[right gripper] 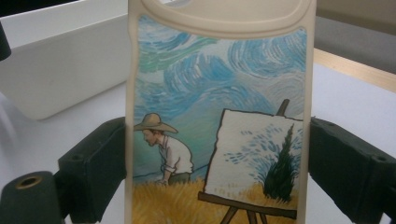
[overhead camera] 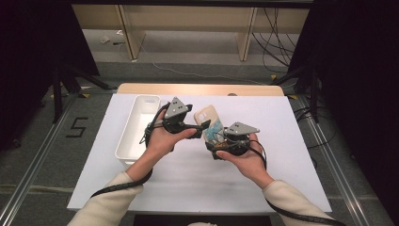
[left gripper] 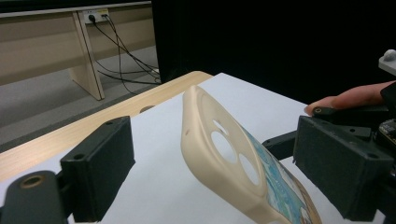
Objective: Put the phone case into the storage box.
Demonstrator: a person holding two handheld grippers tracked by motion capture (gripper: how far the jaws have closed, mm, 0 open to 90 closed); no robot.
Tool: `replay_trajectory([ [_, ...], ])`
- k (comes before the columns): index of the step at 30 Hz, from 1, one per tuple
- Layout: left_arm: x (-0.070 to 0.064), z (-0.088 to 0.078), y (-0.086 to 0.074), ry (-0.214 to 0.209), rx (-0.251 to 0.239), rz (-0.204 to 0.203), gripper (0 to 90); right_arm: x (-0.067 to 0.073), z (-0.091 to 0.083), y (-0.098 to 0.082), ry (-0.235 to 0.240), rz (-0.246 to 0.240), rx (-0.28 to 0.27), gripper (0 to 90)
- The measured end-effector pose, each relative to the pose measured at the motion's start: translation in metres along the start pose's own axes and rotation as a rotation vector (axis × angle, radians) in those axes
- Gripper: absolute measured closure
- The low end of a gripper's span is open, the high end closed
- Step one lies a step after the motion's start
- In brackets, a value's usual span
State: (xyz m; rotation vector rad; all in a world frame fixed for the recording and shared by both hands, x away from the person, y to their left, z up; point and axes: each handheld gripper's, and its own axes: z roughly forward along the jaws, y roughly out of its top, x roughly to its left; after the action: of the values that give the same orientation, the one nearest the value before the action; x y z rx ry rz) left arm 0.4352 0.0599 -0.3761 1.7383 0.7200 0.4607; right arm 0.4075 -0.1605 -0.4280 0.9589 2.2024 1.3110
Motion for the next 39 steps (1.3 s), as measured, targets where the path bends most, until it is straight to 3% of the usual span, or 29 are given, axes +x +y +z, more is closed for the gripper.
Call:
replay_trajectory([
  [22, -0.001, 0.005, -0.004, -0.006, 0.014, -0.014, 15.3, 0.001, 0.001, 0.001, -0.001, -0.004, -0.005, 11.5],
  [31, 0.004, 0.007, 0.006, -0.002, 0.017, -0.031, 16.1, 0.007, 0.003, 0.001, 0.004, -0.029, -0.002, 11.5],
  [39, 0.003, 0.013, 0.007, -0.019, 0.055, -0.033, 20.0, 0.009, 0.003, 0.000, 0.006, -0.041, -0.001, 11.5],
])
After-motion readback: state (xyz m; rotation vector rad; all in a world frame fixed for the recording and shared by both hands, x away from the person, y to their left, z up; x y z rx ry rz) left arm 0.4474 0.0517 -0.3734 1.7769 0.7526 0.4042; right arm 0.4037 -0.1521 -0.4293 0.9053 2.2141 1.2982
